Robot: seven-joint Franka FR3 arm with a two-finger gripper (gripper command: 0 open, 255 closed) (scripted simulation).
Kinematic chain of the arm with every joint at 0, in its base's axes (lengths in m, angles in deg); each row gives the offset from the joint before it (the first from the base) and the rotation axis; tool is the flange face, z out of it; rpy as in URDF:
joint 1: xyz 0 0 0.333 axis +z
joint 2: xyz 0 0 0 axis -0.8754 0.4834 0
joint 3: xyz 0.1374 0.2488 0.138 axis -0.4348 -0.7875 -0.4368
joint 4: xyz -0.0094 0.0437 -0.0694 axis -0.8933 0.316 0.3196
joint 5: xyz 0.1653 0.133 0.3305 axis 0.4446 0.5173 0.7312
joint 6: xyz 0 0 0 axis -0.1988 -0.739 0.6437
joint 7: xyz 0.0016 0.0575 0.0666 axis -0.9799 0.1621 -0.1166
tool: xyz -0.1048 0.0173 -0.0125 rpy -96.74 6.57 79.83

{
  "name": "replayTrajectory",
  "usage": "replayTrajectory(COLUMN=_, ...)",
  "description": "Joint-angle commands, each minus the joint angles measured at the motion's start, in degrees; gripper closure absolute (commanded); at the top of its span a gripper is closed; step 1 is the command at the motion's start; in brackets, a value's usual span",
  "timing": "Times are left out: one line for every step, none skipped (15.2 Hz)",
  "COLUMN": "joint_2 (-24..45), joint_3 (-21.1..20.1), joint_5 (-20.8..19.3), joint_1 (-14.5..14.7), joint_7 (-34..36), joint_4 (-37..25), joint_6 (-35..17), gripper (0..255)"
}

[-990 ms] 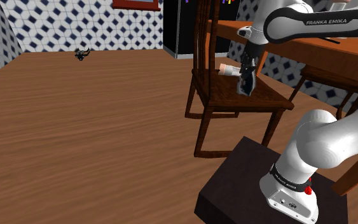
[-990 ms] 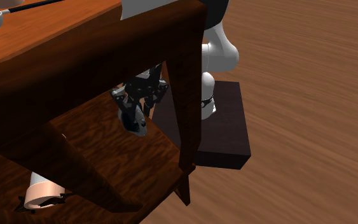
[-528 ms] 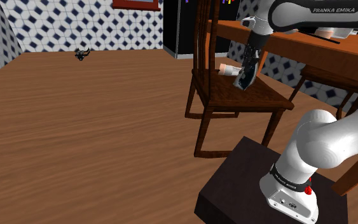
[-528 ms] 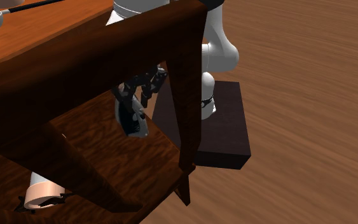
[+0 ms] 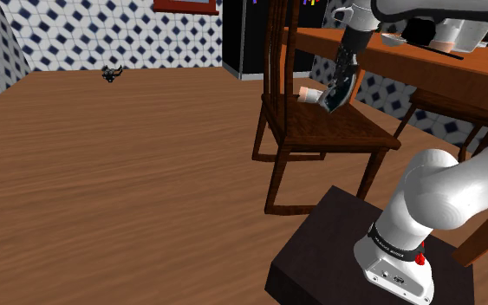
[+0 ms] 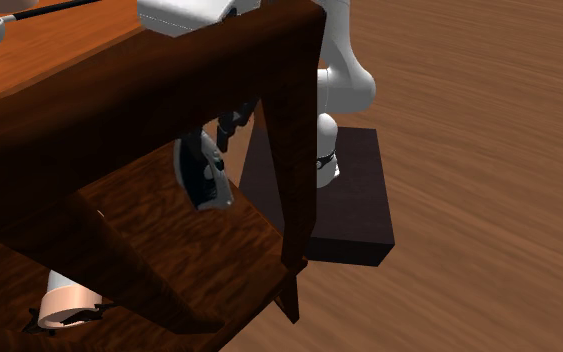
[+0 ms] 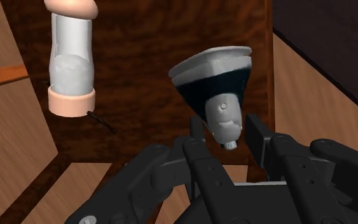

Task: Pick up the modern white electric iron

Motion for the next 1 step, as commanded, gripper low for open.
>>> replayTrajectory(joint_2=0.12, joint_3=0.05, joint_5=0.03, joint_1=0.01, joint_7=-0.2, joint_4=-0.51, joint_6=0.34, gripper=255)
